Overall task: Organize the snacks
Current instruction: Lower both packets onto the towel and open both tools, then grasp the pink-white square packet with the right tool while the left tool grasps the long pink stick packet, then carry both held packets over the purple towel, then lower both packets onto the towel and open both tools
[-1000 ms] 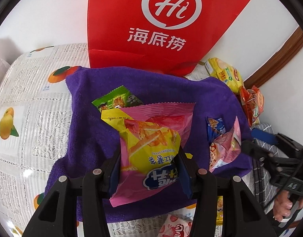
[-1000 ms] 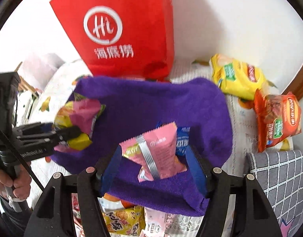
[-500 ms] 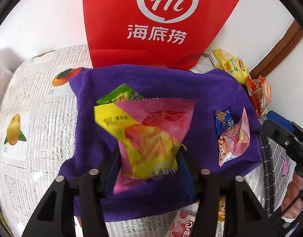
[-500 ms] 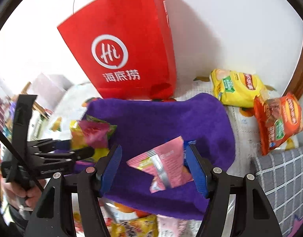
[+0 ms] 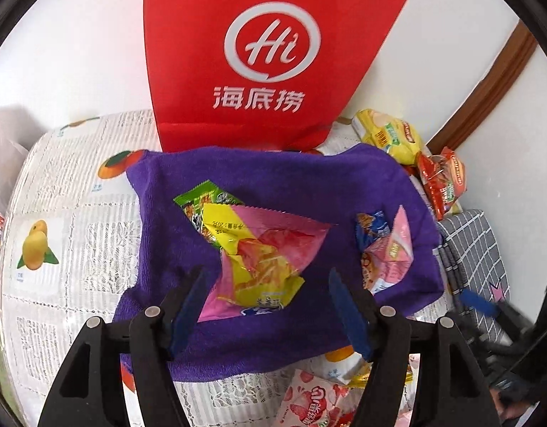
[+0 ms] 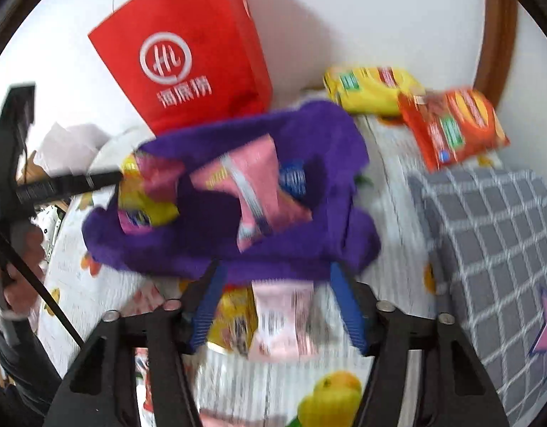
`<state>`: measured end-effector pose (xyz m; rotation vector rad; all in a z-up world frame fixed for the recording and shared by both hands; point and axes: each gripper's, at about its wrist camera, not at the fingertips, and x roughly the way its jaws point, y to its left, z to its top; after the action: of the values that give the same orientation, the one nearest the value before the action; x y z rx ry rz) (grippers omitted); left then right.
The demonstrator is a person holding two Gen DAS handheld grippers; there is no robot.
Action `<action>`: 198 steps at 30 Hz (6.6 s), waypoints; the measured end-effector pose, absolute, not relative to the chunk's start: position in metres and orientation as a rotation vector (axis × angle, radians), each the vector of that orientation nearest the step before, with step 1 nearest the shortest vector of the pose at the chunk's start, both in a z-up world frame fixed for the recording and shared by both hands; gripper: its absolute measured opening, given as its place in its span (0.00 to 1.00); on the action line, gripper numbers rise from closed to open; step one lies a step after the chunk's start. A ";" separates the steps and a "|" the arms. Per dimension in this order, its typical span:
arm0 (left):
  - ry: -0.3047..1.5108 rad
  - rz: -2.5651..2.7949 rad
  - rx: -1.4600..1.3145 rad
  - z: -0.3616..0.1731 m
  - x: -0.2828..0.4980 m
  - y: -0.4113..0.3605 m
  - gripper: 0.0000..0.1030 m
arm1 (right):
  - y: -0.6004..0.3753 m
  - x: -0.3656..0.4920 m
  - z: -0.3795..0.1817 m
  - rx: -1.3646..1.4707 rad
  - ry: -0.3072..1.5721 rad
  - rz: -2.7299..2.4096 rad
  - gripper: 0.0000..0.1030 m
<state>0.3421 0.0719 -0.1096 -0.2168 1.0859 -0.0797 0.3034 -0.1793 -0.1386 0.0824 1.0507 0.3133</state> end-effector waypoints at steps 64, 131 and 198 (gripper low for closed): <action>1.114 -0.353 0.076 -0.169 0.177 0.019 0.64 | -0.217 0.133 -0.172 0.117 1.038 0.156 0.41; 0.923 -0.006 -0.321 -0.059 0.322 0.102 0.19 | -0.150 0.366 -0.043 0.129 0.823 0.256 0.40; 1.075 0.047 -0.491 -0.134 0.353 0.125 0.19 | -0.133 0.435 -0.158 0.082 1.215 0.322 0.64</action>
<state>0.3530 0.1246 -0.1338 -0.4908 1.0749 0.0473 0.4353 -0.1330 -0.1580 0.0823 1.2148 0.3225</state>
